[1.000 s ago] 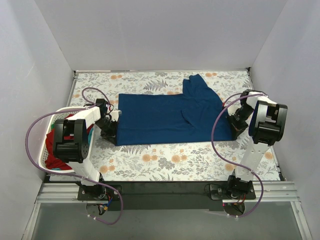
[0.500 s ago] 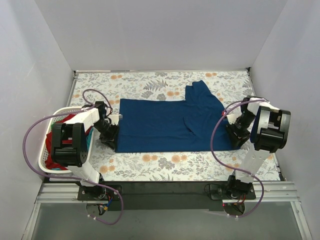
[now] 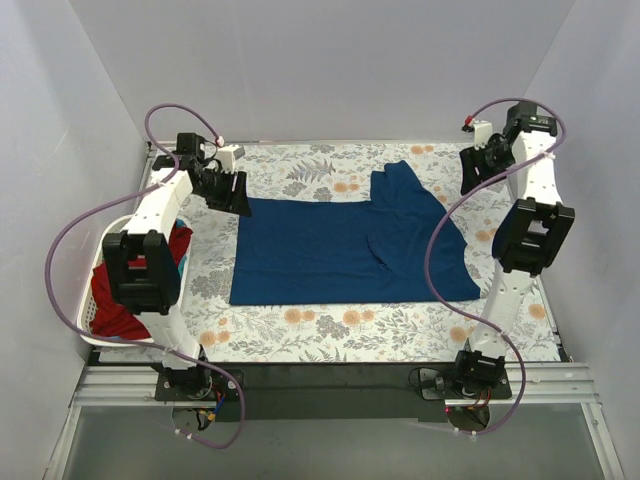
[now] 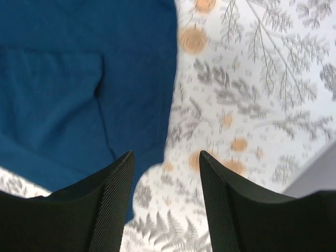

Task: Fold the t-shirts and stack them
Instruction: Fold the tshirt

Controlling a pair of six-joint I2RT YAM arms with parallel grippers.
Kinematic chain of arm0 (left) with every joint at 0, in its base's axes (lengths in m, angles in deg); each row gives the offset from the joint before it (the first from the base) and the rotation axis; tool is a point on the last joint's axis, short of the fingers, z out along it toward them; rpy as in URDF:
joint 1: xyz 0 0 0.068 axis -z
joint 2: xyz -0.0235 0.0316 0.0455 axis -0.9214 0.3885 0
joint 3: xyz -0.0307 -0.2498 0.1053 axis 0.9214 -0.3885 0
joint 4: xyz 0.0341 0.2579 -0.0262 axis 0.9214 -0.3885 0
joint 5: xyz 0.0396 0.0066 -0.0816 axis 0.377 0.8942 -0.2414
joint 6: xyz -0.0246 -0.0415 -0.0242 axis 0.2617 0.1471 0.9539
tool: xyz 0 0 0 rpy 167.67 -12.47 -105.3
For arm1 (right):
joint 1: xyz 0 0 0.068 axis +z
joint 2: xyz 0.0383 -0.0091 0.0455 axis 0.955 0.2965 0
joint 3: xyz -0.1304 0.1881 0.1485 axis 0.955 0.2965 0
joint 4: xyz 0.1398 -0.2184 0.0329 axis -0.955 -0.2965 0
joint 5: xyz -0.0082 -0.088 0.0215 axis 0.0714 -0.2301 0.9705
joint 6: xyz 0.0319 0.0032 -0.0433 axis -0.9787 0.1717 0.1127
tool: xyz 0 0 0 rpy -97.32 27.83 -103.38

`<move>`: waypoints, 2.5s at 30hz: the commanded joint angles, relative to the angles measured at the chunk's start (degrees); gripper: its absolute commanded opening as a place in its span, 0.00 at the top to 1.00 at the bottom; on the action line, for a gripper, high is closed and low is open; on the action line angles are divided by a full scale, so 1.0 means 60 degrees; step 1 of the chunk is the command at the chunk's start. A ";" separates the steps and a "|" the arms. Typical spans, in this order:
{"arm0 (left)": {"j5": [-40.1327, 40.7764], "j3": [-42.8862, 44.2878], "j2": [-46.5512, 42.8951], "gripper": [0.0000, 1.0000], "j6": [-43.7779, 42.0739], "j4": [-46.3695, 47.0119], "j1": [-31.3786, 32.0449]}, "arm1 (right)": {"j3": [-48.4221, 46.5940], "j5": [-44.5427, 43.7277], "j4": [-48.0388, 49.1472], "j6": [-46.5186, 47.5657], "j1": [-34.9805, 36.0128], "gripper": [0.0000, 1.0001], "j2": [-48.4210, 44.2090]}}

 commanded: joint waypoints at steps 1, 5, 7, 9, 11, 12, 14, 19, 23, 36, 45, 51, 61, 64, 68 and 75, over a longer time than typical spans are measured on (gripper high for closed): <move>-0.0052 0.0656 0.1167 0.51 0.0723 0.1204 -0.0045 | -0.1078 0.0408 0.0294 -0.0563 0.0383 0.42 0.1337; 0.0007 0.1417 0.2206 0.50 0.1352 0.2227 -0.0074 | -0.0864 0.0570 0.2368 -0.1031 0.0705 0.42 0.1735; 0.0036 0.1507 0.2385 0.50 0.1528 0.2377 -0.0074 | -0.0789 0.0598 0.2697 -0.1221 0.0764 0.41 0.1765; 0.0095 0.1828 0.2896 0.50 0.1588 0.2349 -0.0074 | -0.0773 0.0628 0.3355 -0.1310 0.0852 0.39 0.1867; 0.0255 0.2020 0.3191 0.49 0.1705 0.2377 -0.0074 | -0.0890 0.0322 0.3636 -0.1383 0.1086 0.37 0.2145; 0.0329 0.2166 0.3337 0.48 0.1749 0.2377 -0.0074 | -0.0992 0.0219 0.3826 -0.1355 0.1159 0.36 0.2248; 0.0403 0.2357 0.3718 0.48 0.1837 0.2363 -0.0089 | -0.1037 0.0086 0.3974 -0.1325 0.1364 0.35 0.2540; 0.0330 0.2825 0.4261 0.42 0.2087 0.2407 -0.0089 | -0.1198 -0.0002 0.4281 -0.1310 0.1745 0.35 0.3097; 0.0329 0.3060 0.4671 0.39 0.2204 0.2334 -0.0089 | -0.1198 -0.0207 0.4486 -0.1281 0.1892 0.35 0.3318; 0.0680 0.4026 0.5506 0.37 0.2350 0.2158 -0.0089 | -0.1169 -0.0062 0.4677 -0.1413 0.1892 0.54 0.3626; 0.0916 0.4086 0.5420 0.42 0.2074 0.2714 -0.0103 | -0.0891 0.0686 0.4648 -0.1486 0.2156 0.99 0.3421; 0.0257 0.4144 0.5331 0.46 0.1399 0.3066 -0.0147 | -0.0905 0.0759 0.4692 -0.1530 0.2127 0.99 0.3347; -0.0139 0.4467 0.5873 0.49 -0.0154 0.2597 -0.0162 | -0.0978 0.0584 0.4780 -0.1515 0.2024 0.99 0.3230; -0.0227 0.4525 0.6004 0.50 -0.0374 0.2437 -0.0162 | -0.1008 0.0555 0.4853 -0.1545 0.2009 0.99 0.3113; -0.0140 0.4540 0.6166 0.52 -0.0623 0.2290 -0.0162 | -0.0964 0.0584 0.4839 -0.1515 0.1687 0.99 0.3040; 0.0050 0.4335 0.6093 0.54 -0.0726 0.2714 -0.0177 | -0.0715 0.0818 0.4839 -0.1501 0.1673 0.99 0.2981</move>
